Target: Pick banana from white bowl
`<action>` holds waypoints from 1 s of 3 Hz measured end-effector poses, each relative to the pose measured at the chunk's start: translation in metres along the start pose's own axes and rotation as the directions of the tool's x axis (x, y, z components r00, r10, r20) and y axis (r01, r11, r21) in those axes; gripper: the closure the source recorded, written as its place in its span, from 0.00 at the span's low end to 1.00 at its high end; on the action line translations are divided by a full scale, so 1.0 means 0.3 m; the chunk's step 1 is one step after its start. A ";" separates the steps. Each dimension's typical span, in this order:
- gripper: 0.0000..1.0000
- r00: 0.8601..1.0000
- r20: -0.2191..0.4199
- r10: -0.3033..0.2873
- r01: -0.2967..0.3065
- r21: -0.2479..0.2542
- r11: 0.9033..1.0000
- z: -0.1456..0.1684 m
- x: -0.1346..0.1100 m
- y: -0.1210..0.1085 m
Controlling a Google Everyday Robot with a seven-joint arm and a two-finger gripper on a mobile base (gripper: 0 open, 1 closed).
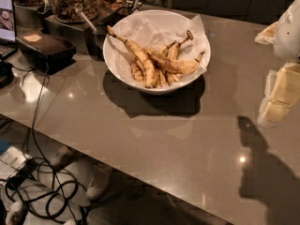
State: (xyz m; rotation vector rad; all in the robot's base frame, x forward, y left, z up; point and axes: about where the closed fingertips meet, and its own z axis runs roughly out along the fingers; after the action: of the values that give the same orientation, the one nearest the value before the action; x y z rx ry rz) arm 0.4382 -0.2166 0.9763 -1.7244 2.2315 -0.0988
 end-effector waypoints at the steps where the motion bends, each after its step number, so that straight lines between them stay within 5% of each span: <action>1: 0.00 1.000 0.000 0.000 0.000 0.000 1.000 0.000 0.000 0.000; 3: 0.00 0.999 -0.025 0.030 -0.032 -0.069 0.997 0.017 -0.065 -0.069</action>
Offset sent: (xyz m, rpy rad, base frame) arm 0.0120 0.0065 0.0029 0.0103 0.0793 -0.0415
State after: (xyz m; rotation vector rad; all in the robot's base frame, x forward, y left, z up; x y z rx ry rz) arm 0.4632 -0.2030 0.9805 -1.7317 2.3036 -0.0346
